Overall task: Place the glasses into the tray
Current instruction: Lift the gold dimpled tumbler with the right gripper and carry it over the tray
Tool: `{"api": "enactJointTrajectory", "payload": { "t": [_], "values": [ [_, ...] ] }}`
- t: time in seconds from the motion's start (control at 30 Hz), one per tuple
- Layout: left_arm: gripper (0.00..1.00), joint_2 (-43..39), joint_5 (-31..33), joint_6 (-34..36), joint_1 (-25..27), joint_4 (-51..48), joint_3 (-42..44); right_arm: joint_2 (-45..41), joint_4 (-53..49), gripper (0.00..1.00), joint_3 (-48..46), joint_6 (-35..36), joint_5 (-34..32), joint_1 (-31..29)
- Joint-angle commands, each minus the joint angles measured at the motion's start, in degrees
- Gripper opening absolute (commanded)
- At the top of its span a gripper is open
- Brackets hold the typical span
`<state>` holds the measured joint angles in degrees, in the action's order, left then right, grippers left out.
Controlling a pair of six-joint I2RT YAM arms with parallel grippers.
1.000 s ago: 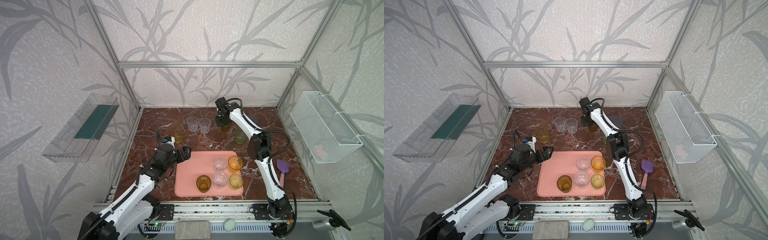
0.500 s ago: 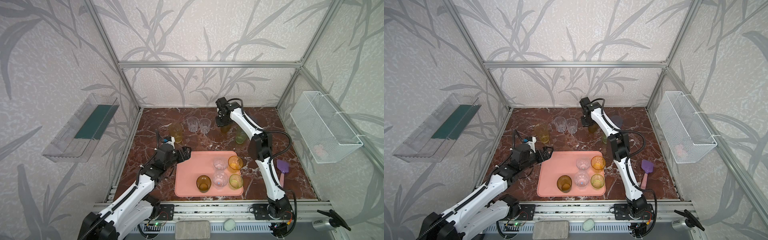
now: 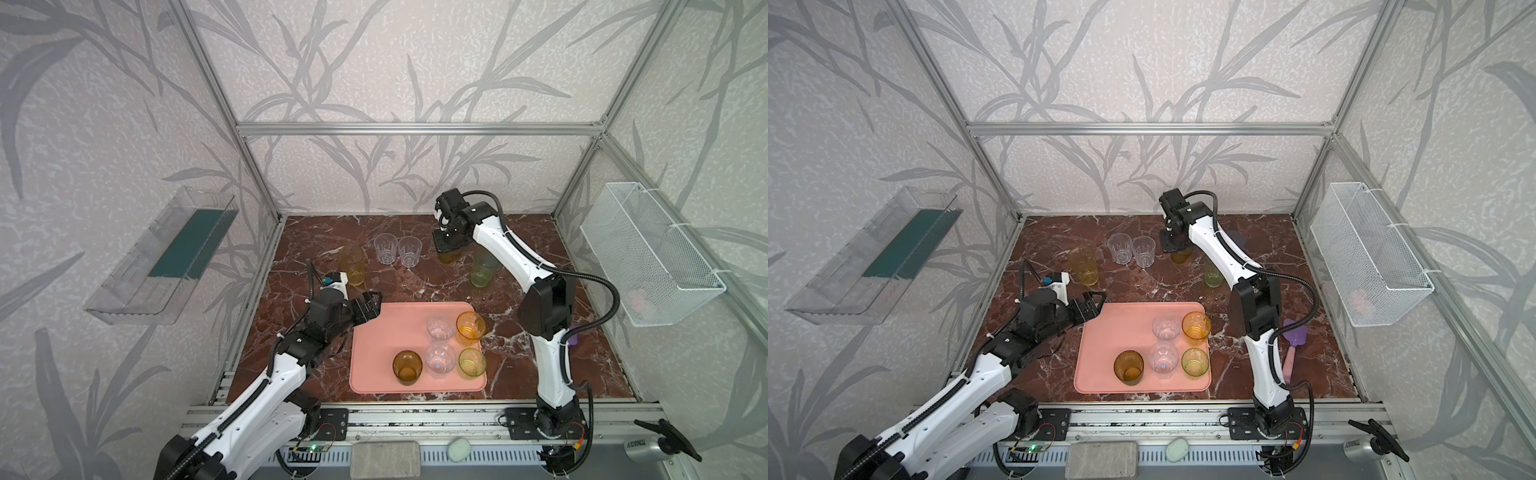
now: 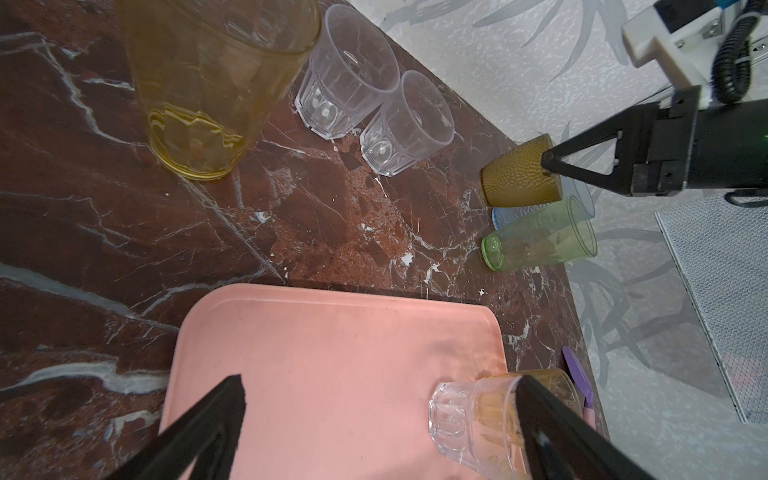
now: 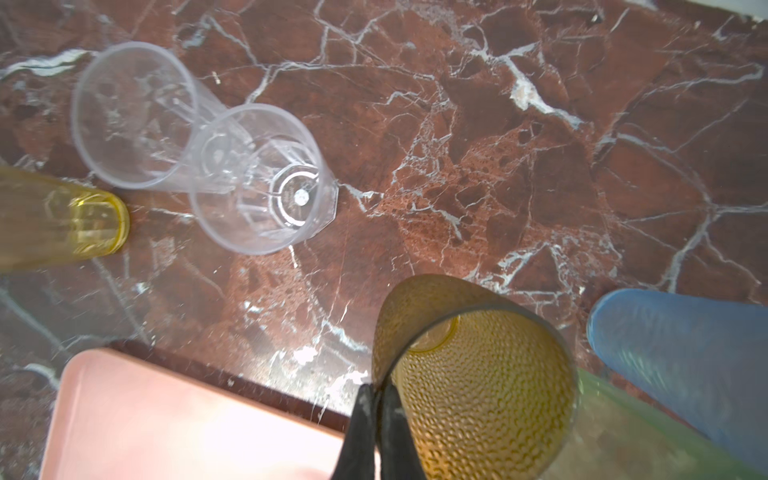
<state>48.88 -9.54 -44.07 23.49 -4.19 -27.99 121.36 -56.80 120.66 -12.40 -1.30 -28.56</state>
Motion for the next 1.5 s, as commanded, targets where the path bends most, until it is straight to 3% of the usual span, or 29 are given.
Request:
{"api": "enactJointTrajectory", "payload": {
  "t": [0.0, 0.3, 0.73, 1.47],
  "values": [
    [0.99, -0.72, -0.95, -1.50, -0.34, 1.62, 0.91, -4.92, 2.21, 0.00, -3.59, -0.81, -0.46, -0.70],
    [0.99, -1.76, -3.38, -1.80, -0.28, 2.06, 1.07, -17.95, 9.55, 0.00, -18.85, -2.92, 0.15, -3.88],
    [0.99, -7.56, -6.10, -3.03, -0.30, -2.54, 1.36, -27.45, 8.50, 0.00, -25.19, -5.08, -2.17, -12.84],
    [0.99, -13.83, -7.00, -3.58, -0.34, -11.48, 1.70, -26.62, 7.18, 0.00, -30.22, -8.14, -5.86, -29.72]
  ]
}}
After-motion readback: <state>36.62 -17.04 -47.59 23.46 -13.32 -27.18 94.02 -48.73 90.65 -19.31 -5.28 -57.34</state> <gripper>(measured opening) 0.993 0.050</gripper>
